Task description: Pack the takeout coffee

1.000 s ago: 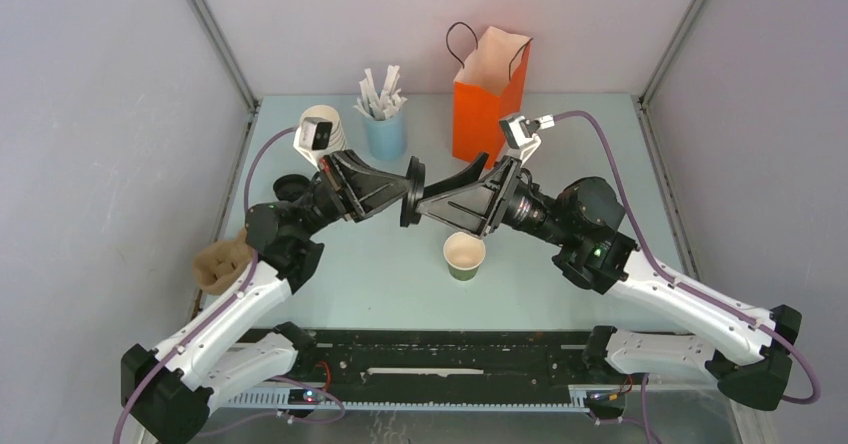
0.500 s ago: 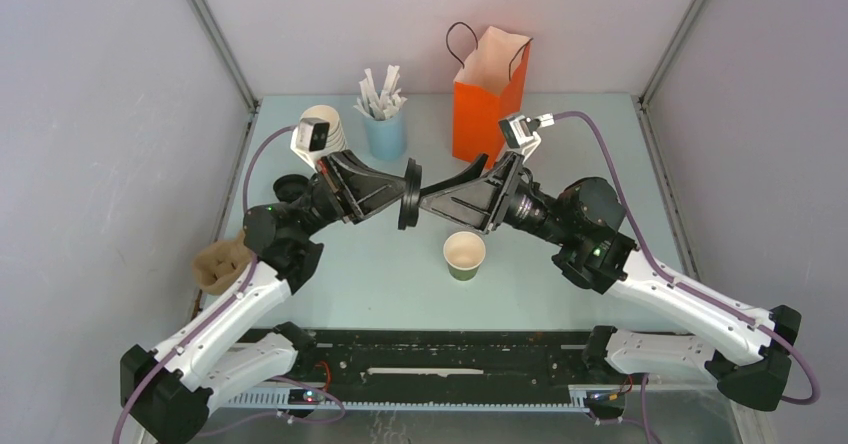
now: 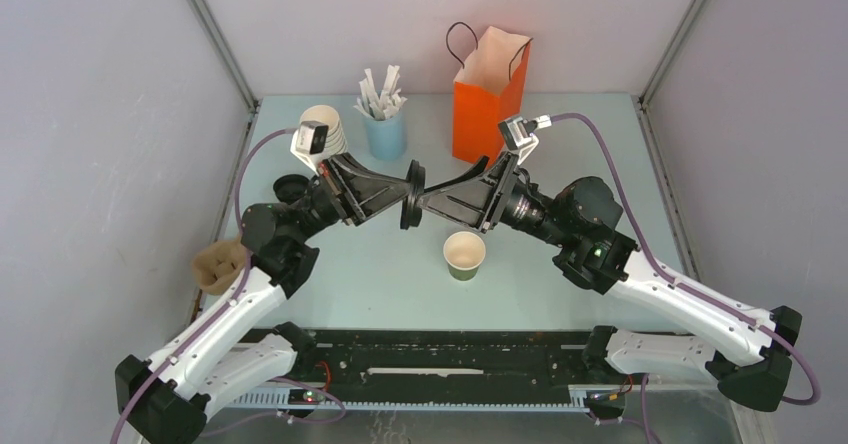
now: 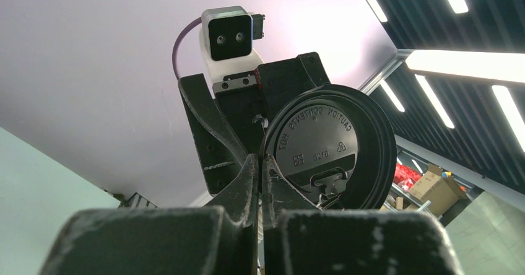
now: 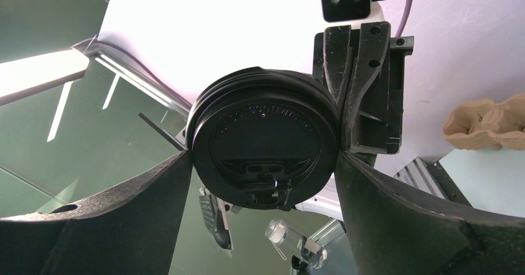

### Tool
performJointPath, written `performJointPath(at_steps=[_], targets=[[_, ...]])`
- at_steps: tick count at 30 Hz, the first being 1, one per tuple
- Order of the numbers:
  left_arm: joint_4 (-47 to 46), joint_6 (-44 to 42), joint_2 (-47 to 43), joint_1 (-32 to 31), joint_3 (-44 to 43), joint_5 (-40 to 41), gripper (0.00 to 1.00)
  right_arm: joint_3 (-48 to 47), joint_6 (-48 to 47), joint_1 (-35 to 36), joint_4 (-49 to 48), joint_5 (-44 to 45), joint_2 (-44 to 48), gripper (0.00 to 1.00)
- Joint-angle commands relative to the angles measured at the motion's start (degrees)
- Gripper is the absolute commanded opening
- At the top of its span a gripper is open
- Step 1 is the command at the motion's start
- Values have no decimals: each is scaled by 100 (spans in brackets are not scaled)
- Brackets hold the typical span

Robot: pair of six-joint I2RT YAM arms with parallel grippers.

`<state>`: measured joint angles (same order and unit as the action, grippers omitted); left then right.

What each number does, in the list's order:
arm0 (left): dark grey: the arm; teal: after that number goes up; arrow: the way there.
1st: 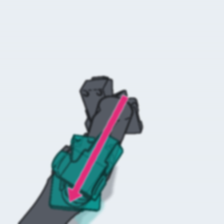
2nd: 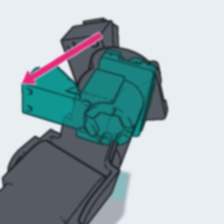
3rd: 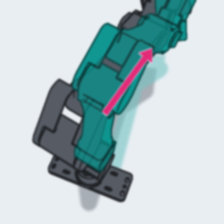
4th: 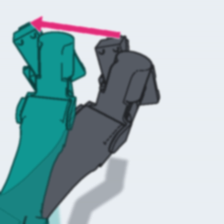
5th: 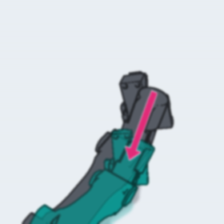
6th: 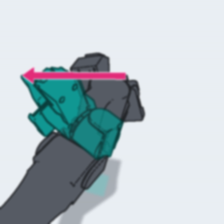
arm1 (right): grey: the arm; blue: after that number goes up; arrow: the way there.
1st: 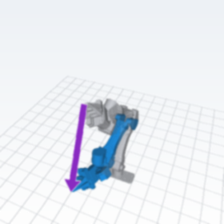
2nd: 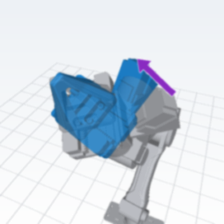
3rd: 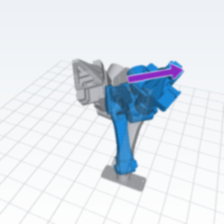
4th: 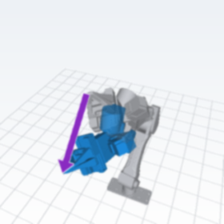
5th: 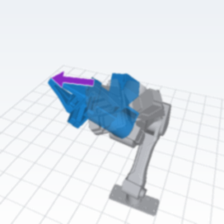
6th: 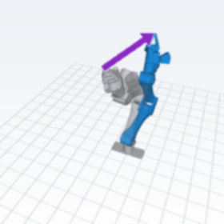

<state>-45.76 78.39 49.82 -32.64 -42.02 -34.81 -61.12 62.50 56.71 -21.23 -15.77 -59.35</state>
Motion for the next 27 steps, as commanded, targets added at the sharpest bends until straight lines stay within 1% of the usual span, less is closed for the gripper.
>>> performJointPath(at_steps=[1, 6, 7, 8, 10, 12, 13, 18, 20, 22, 25, 26, 27], targets=[[199, -250, -42, -5, -114, -176, 0, -58, -36, -16, -552, 26, 82, 92], [205, -237, -56, -3, -112, -162, 0, -59, -90, -2, -519, 90, 121, 89], [230, -255, -66, -5, -112, -152, 2, -58, -126, -2, -465, 133, 145, 89], [324, -303, -81, -3, -125, -124, 7, -65, -154, -2, -403, 162, 157, 89], [620, -474, -139, -5, -145, -58, 22, -57, -182, -10, -313, 188, 190, 89], [1042, -699, -232, -5, -157, 23, 33, -58, -192, -15, -286, 184, 213, 88], [1228, -817, -288, -5, -172, 71, 42, -58, -201, -16, -271, 180, 226, 88], [2077, -1277, -551, 100, -213, 230, 66, -53, -257, -66, 9, 213, 355, 87], [2668, -1548, -726, 269, -239, 326, 77, -34, -368, -140, 294, 223, 456, 87], [3576, -1891, -962, 549, -291, 477, 82, 47, -641, -268, 721, 203, 645, 86], [5597, -2775, -1324, 1124, -601, 1046, 92, 127, -1545, -507, 2153, 378, 1043, 86], [6426, -3156, -1410, 1258, -794, 1455, 95, 129, -2010, -568, 2792, 556, 1173, 84], [7190, -3521, -1472, 1305, -1021, 1934, 96, 127, -2500, -561, 3386, 867, 1297, 84]])
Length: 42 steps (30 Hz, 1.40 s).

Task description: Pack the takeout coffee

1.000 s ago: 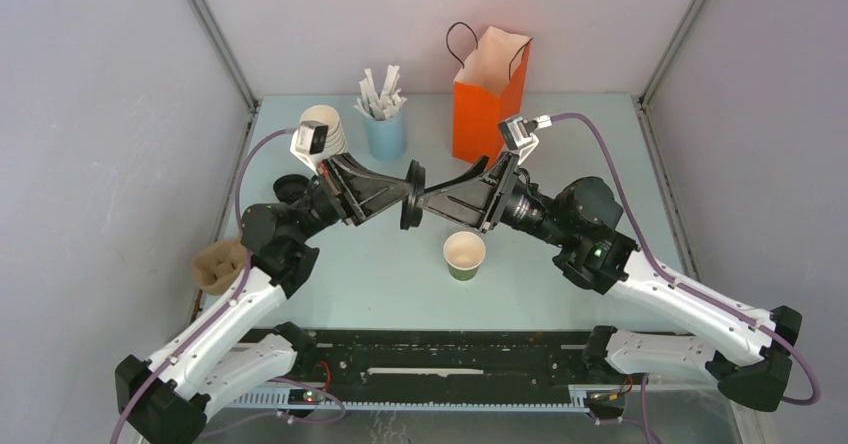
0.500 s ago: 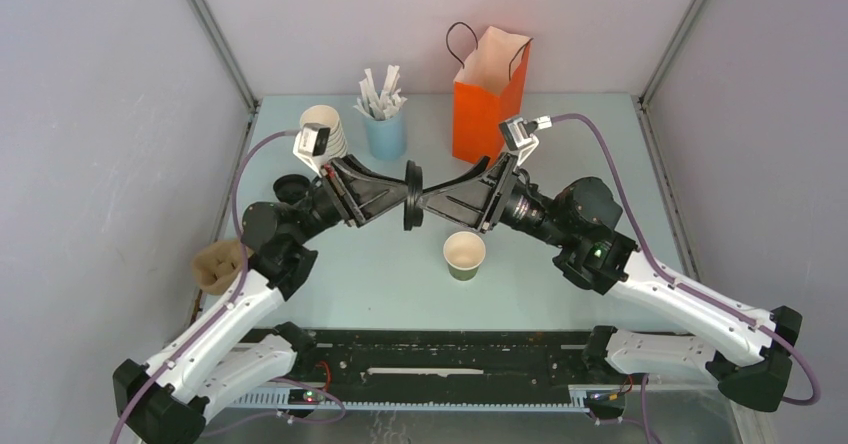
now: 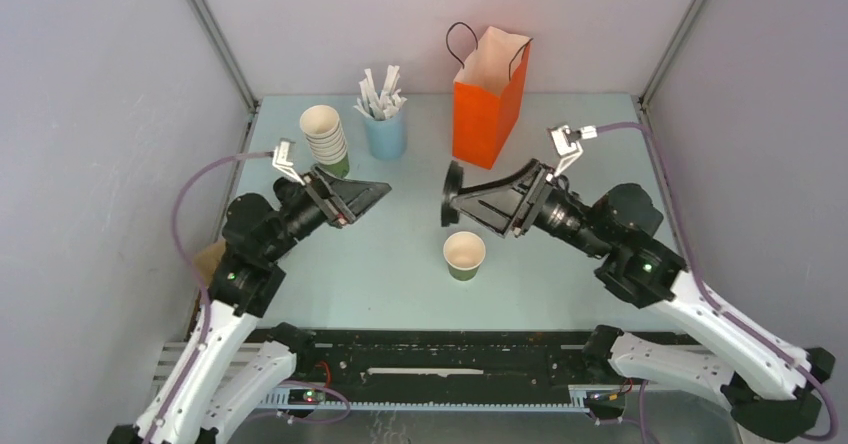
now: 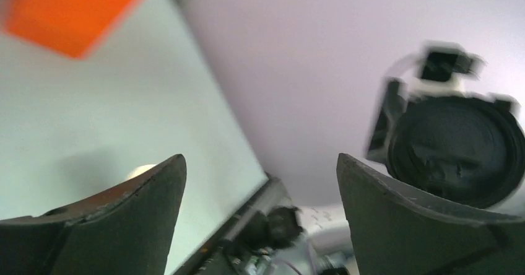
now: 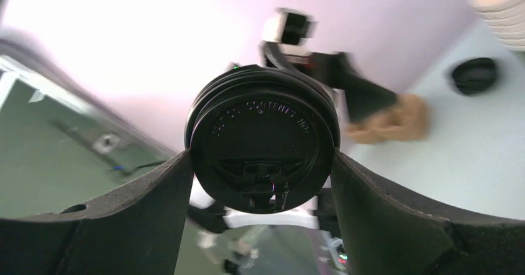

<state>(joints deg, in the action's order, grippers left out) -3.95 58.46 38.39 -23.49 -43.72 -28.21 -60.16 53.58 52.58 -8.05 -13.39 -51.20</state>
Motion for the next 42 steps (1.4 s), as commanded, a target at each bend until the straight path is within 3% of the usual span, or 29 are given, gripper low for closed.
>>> performJointPath(at_steps=[1, 4, 7, 11, 18, 28, 42], targets=[[3637, -1878, -364, 396, -1142, 1801, 96, 37, -2023, -111, 2703, 1165, 617, 84], [4634, -2546, -484, 397, -1498, 2749, 96, 85, -2985, 73, 4040, 2463, 674, 84], [4747, -2872, -520, 397, -1673, 3003, 96, 92, -3482, 220, 4891, 3316, 432, 81], [4550, -3149, -253, 397, -1883, 3038, 94, -160, -3757, 277, 5396, 3646, -191, 80], [4143, -3801, 168, 397, -2043, 3328, 93, -1012, -3800, 515, 5946, 3419, -1791, 80], [3685, -4380, -97, 397, -1242, 3481, 93, -2248, -3891, 509, 6579, 2976, -3421, 81], [3392, -4475, -290, 397, -658, 3291, 92, -2703, -4037, 246, 6876, 2590, -4197, 82]])
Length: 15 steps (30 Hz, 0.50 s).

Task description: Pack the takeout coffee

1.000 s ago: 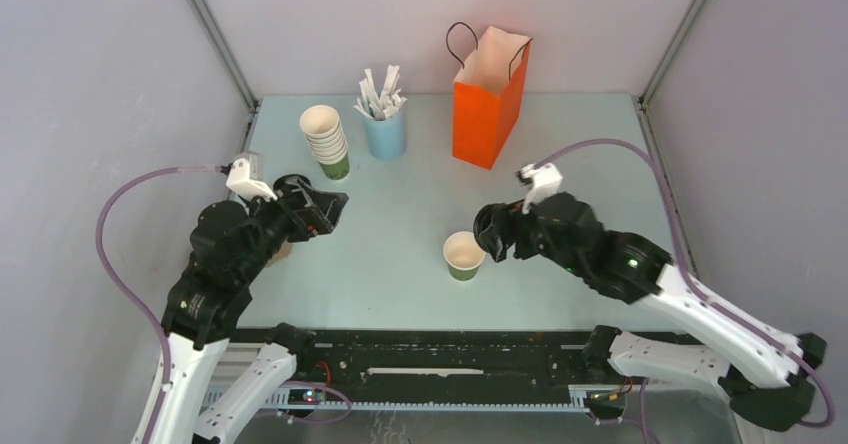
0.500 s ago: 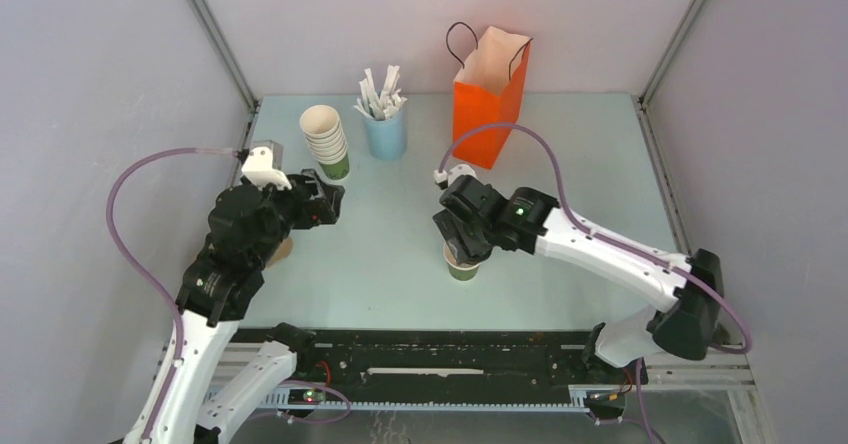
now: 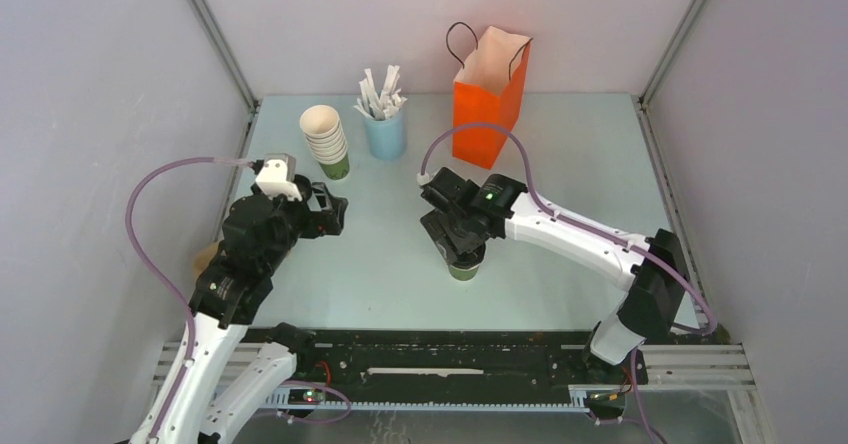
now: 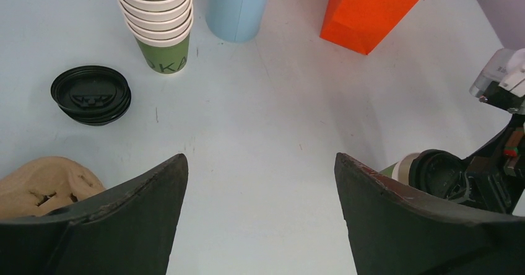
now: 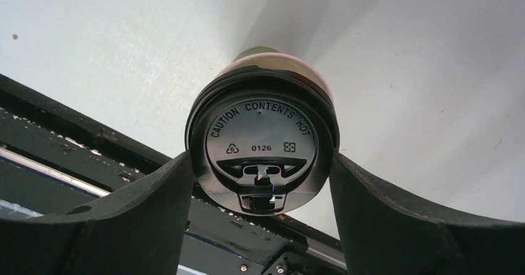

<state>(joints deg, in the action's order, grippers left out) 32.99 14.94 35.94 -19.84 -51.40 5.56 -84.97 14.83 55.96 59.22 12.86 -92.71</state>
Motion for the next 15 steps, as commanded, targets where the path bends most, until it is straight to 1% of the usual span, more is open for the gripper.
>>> performJointPath(at_steps=[1, 15], targets=[[-309, -115, -44, 28, 127, -103, 92, -214, -173, -106, 151, 0, -57, 83], [-373, -70, -19, 32, 208, -171, 93, -100, -231, -217, -60, -298, -161, 84]])
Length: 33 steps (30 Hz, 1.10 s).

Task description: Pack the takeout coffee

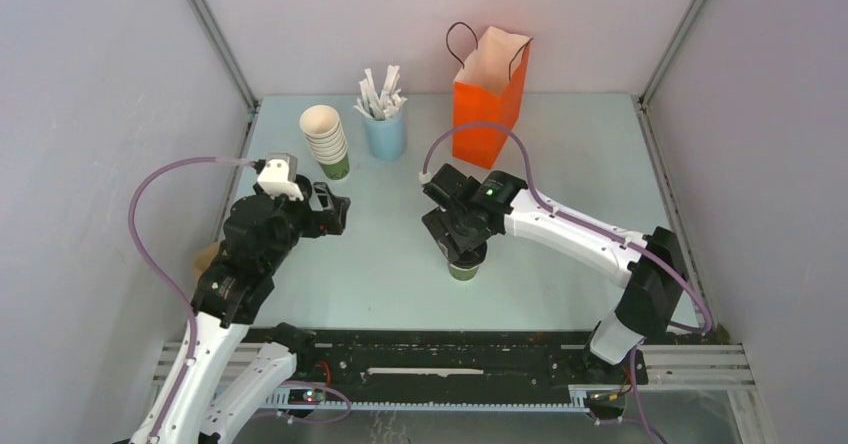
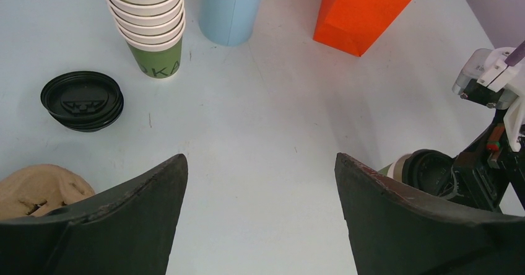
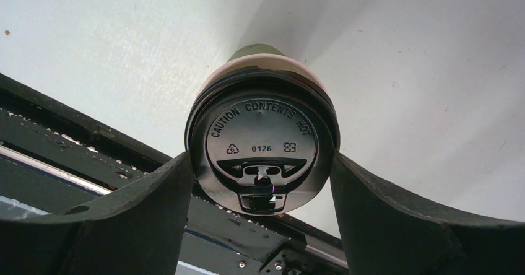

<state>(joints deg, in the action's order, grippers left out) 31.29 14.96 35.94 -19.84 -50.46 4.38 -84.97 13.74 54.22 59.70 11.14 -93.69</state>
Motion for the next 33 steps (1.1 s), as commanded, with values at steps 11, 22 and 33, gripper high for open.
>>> performJointPath(at_steps=[11, 22, 33], targets=[[-209, -82, -14, 31, 133, -69, 93, -33, -144, -95, -170, -151, -158, 85], [-219, -81, 0, 32, 145, -87, 93, 33, -143, -96, -161, -249, -190, 85], [-220, -77, 24, 32, 149, -104, 93, 169, -178, -163, -288, -258, -177, 85]])
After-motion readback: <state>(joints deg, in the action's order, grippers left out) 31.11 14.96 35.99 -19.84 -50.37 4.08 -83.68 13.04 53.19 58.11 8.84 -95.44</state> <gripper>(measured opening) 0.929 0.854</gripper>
